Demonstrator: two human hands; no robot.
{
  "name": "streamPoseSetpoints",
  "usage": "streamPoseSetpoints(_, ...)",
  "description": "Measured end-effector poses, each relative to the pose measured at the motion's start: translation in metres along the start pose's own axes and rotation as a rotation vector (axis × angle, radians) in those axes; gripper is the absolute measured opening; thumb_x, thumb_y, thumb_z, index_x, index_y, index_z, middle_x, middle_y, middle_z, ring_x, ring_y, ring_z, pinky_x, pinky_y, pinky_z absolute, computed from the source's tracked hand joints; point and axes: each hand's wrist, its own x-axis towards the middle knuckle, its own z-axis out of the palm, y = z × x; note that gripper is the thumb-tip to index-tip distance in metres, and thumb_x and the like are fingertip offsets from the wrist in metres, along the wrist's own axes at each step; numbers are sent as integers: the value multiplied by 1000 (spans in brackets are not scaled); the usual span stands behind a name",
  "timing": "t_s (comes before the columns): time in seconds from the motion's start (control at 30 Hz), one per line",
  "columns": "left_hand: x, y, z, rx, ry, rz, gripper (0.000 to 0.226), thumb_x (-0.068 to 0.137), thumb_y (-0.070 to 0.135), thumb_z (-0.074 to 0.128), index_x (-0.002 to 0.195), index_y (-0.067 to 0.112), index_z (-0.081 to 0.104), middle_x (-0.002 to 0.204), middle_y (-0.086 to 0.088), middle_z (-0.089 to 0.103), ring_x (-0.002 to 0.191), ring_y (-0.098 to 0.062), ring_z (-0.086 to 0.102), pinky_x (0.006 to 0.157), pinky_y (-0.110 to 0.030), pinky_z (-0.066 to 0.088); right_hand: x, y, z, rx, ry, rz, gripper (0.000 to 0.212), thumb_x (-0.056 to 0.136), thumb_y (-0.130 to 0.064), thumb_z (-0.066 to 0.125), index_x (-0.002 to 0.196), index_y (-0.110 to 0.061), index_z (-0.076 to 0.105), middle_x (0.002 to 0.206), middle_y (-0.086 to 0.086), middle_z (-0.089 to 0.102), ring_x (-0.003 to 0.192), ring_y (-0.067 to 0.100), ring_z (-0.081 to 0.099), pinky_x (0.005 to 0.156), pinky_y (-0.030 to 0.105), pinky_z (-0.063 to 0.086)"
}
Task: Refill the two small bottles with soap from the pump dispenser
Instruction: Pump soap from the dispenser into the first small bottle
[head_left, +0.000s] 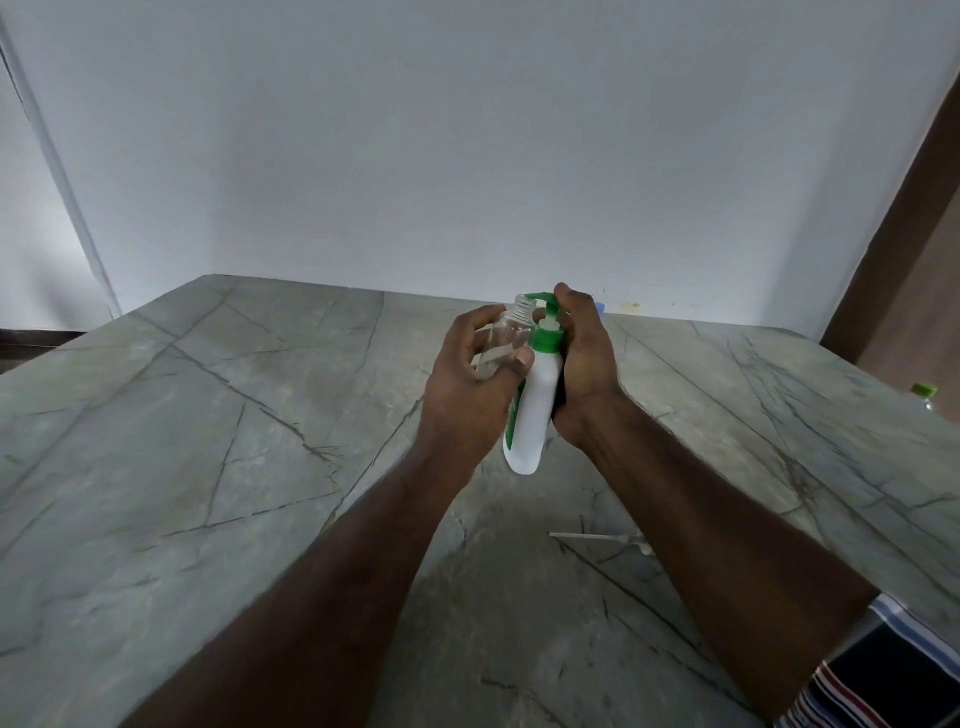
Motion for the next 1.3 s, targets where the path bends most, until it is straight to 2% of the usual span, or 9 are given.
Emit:
streamPoseSetpoints(0.2, 0, -1, -1, 35, 1, 2, 44, 92, 20, 70, 132, 27, 54, 122, 11, 63, 109, -6, 62, 93, -38, 58, 0, 0, 1, 14, 2, -9, 42, 94, -38, 49, 65, -19, 73, 75, 3, 70, 72, 22, 63, 75, 33, 48)
streamPoseSetpoints(0.3, -1, 0, -1, 35, -5, -3, 43, 92, 21, 70, 132, 28, 54, 119, 16, 63, 108, -4, 62, 92, -36, 58, 0, 1, 0, 2, -3, -8, 41, 94, -41, 49, 68, -19, 73, 77, 4, 70, 74, 22, 64, 76, 33, 48)
streamPoseSetpoints(0.47, 0, 0, 0, 5, -5, -11, 44, 92, 21, 70, 132, 28, 54, 122, 12, 63, 109, -5, 62, 92, -36, 58, -2, 1, -2, 19, -55, -20, 46, 96, -45, 45, 73, -18, 75, 81, 5, 71, 76, 21, 66, 82, 34, 50)
streamPoseSetpoints(0.6, 0, 1, 2, 18, -9, 1, 44, 92, 25, 69, 133, 30, 52, 119, 19, 61, 107, 1, 61, 86, -24, 57, -1, 0, 0, -15, -40, -21, 51, 94, -58, 44, 90, -15, 70, 87, 7, 72, 82, 24, 67, 92, 41, 49)
streamPoseSetpoints(0.67, -1, 2, 4, 15, -12, -1, 43, 93, 25, 69, 132, 31, 52, 114, 23, 60, 101, 9, 61, 76, -14, 54, -1, -1, 0, -17, -36, -17, 50, 95, -57, 43, 90, -15, 69, 85, 6, 72, 79, 23, 67, 87, 38, 51)
streamPoseSetpoints(0.73, -2, 3, 3, 11, -8, -6, 43, 93, 23, 68, 133, 31, 51, 111, 26, 59, 97, 16, 58, 72, -10, 52, -3, -2, 1, -32, -35, -4, 47, 96, -53, 44, 86, -15, 70, 82, 5, 72, 76, 22, 67, 82, 34, 52)
streamPoseSetpoints(0.9, -3, 2, 3, 15, 19, 5, 46, 93, 21, 68, 135, 28, 50, 128, 9, 61, 110, -4, 60, 88, -27, 56, -5, -3, 4, -32, -45, 12, 45, 96, -49, 46, 80, -15, 71, 78, 5, 72, 69, 19, 68, 75, 30, 53)
streamPoseSetpoints(1.13, -2, -2, 0, 33, 12, -26, 45, 93, 21, 69, 133, 31, 51, 121, 11, 63, 106, -7, 64, 90, -39, 59, -3, 0, 4, 9, -40, 2, 41, 95, -41, 50, 73, -15, 73, 77, 5, 72, 69, 20, 67, 75, 30, 52)
streamPoseSetpoints(1.3, -2, -2, 1, 14, -2, -25, 45, 92, 23, 69, 133, 31, 52, 123, 7, 64, 109, -11, 64, 92, -42, 58, -6, -2, 2, -20, -48, 8, 42, 94, -47, 49, 78, -16, 71, 79, 5, 71, 71, 20, 67, 75, 31, 51)
